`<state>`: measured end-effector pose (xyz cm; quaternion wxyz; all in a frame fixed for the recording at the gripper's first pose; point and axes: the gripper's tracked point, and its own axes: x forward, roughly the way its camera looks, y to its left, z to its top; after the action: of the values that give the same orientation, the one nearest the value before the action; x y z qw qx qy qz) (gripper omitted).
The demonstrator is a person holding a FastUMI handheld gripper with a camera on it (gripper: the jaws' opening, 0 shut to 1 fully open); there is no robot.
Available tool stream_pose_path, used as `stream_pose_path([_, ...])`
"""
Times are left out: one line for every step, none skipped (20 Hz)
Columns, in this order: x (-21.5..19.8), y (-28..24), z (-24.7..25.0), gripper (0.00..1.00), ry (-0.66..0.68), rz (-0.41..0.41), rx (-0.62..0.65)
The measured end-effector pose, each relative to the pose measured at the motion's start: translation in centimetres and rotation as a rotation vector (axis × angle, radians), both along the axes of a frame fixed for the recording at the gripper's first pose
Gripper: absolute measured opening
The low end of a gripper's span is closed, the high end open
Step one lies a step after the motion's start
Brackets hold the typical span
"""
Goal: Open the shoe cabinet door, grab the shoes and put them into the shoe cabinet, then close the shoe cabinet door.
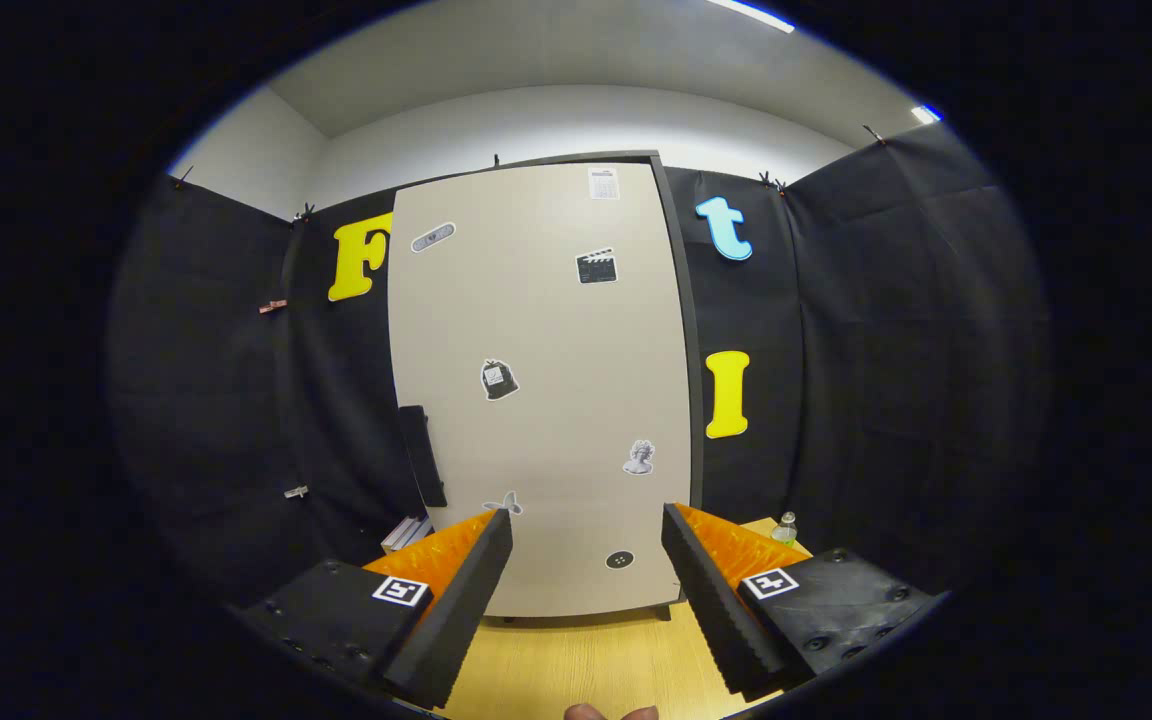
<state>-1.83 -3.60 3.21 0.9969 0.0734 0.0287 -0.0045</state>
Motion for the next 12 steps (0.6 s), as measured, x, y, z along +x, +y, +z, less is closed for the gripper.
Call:
stream_pose_path([-0.02,0.0,-0.01,0.98,0.001,0.0,0.003])
stream_pose_path([-0.07,-0.05,-0.02,0.98,0.001,0.001,0.005])
stream_pose_path([-0.1,-0.11,-0.02,0.98,0.003,0.0,0.006])
stream_pose_path([-0.22,-0.16,-0.02,0.98,0.002,0.0,0.007])
stream_pose_path([-0.38,-0.23,-0.03,0.98,0.002,-0.001,0.008])
stream_pose_path([-0.42,-0.29,0.02,0.98,0.0,-0.002,0.01])
stream_pose_path([-0.51,-0.4,0.09,0.98,-0.001,-0.005,0.01])
stream_pose_path([-0.51,-0.38,0.18,0.98,-0.002,-0.005,0.012])
stream_pose_path([-0.56,-0.42,0.07,0.98,-0.002,-0.006,0.014])
stream_pose_path([-0.63,-0.42,-0.01,0.98,0.0,-0.005,0.015])
stream_pose_path([-0.68,-0.47,-0.03,0.98,0.0,-0.007,0.014])
stream_pose_path([-0.69,-0.52,-0.09,0.98,0.002,-0.007,0.013])
